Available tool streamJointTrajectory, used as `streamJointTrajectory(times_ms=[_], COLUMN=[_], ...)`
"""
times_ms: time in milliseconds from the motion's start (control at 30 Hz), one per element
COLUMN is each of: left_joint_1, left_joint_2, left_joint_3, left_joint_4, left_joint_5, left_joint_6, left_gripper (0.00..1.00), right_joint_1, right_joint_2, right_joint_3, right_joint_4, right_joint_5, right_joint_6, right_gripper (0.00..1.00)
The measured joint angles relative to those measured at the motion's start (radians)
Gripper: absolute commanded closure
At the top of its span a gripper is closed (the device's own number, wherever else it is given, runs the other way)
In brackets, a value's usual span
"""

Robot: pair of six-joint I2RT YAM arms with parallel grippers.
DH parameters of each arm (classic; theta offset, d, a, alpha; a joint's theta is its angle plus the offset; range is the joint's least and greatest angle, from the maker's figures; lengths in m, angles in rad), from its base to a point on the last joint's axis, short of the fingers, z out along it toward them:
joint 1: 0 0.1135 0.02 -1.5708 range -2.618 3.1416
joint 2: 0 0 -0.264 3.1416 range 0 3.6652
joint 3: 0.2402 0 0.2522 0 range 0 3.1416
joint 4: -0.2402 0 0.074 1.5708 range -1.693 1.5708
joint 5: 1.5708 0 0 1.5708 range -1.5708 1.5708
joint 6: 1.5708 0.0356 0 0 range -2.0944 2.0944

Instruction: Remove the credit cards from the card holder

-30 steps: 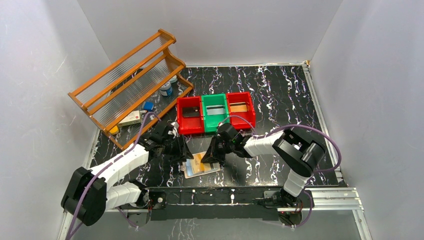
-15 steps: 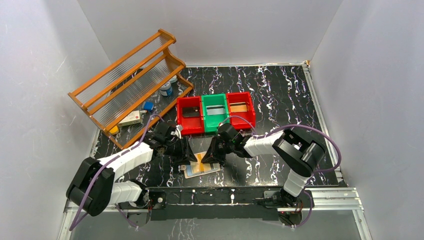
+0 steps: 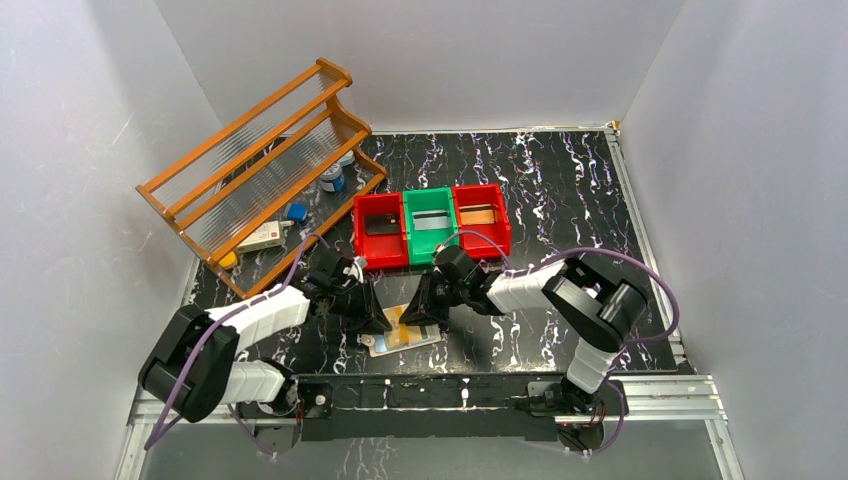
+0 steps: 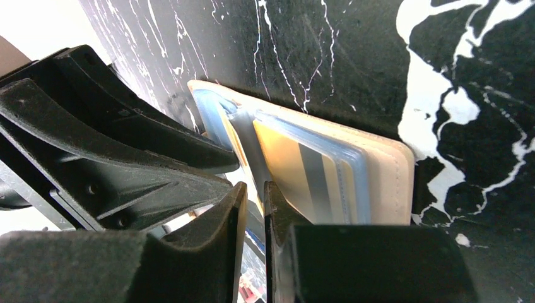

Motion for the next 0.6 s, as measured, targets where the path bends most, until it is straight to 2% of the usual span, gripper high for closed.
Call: streamJointTrajectory(times_ms=[300,600], left_joint_1=[0.0,-0.001], left_joint_2=[-0.019,-0.045], left_joint_3=[-0.014,-0.014], left_joint_4=[0.007,-0.027], left_joint_5=[-0.009,-0.04], left_joint_6=[0.0,0.001], left_gripper=[0.73,0.73], right_joint_1=[0.0,0.0], right_joint_2=[0.005,-0.02], right_joint_3=[-0.013,-0.029], right_joint_4=[0.032,0.037], right_joint_5=[-0.013,-0.003], right_joint_6=[0.004,0.001], right_gripper=[0.95,0.96])
